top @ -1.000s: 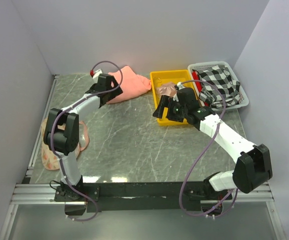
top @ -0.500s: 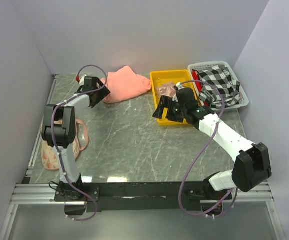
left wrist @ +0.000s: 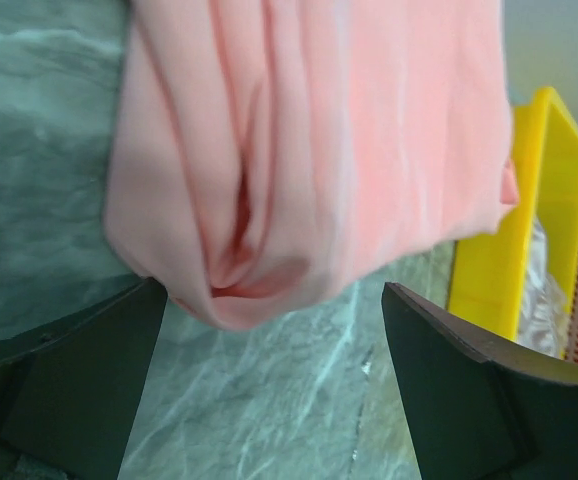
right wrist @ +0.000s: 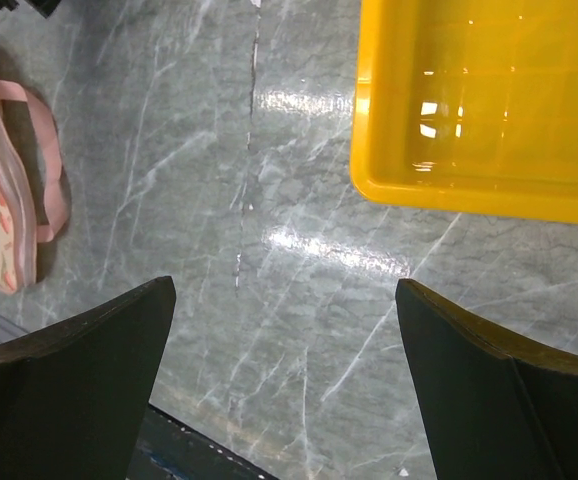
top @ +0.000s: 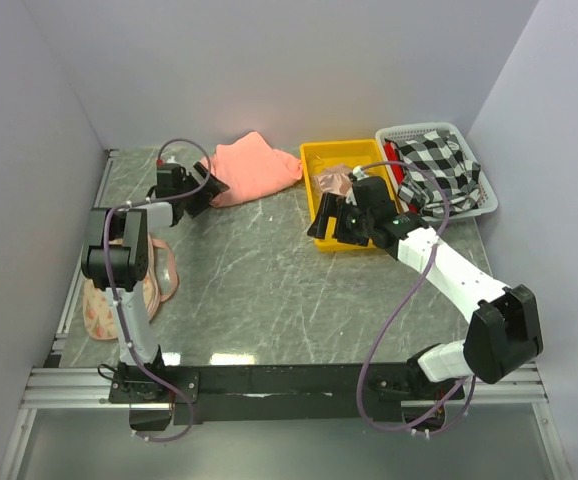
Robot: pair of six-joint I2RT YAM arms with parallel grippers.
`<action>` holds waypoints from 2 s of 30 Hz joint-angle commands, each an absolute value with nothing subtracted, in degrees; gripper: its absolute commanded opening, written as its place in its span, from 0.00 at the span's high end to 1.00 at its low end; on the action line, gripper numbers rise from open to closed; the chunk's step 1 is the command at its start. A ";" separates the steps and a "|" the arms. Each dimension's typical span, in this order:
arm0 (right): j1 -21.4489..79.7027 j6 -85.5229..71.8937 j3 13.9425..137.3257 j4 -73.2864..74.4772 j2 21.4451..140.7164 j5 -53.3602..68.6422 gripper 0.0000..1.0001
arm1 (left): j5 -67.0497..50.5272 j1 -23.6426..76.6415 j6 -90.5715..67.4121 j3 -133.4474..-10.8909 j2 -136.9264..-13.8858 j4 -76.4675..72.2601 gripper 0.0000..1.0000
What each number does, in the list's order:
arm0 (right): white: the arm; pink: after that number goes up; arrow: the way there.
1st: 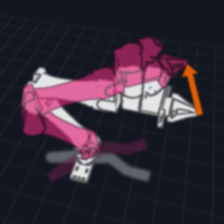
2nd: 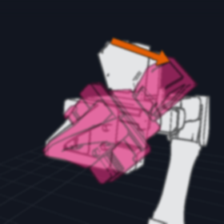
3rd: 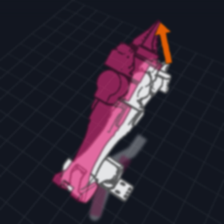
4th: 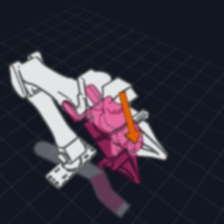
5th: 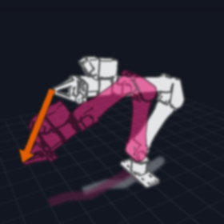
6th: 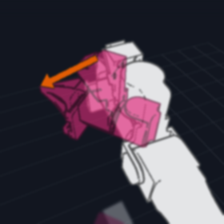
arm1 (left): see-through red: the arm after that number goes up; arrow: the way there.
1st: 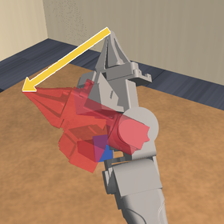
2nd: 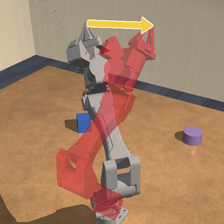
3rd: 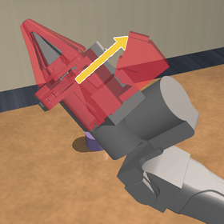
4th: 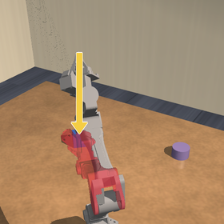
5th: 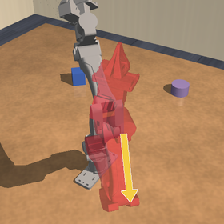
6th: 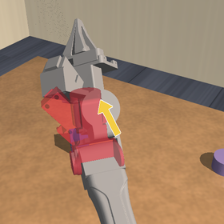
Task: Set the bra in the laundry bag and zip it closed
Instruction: Adjust the distractor at the center of the board.
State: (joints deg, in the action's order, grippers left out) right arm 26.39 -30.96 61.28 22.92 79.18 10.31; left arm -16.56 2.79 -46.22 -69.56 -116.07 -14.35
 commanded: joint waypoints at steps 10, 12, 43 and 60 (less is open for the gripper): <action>26.28 -28.74 63.11 24.96 79.72 8.26 0.00 | -20.48 2.20 -46.58 -74.62 -121.82 -17.93 0.03; 26.28 -28.74 63.02 24.96 79.80 8.00 0.00 | -20.22 2.20 -46.58 -74.79 -122.43 -17.32 0.03; 21.63 -29.88 68.63 27.60 82.79 3.86 0.00 | -16.61 -4.04 -42.80 -88.60 -126.13 -4.92 0.03; 14.41 -30.59 74.01 21.54 88.43 17.65 0.00 | -3.62 -1.94 -41.93 -63.82 -82.29 4.10 0.03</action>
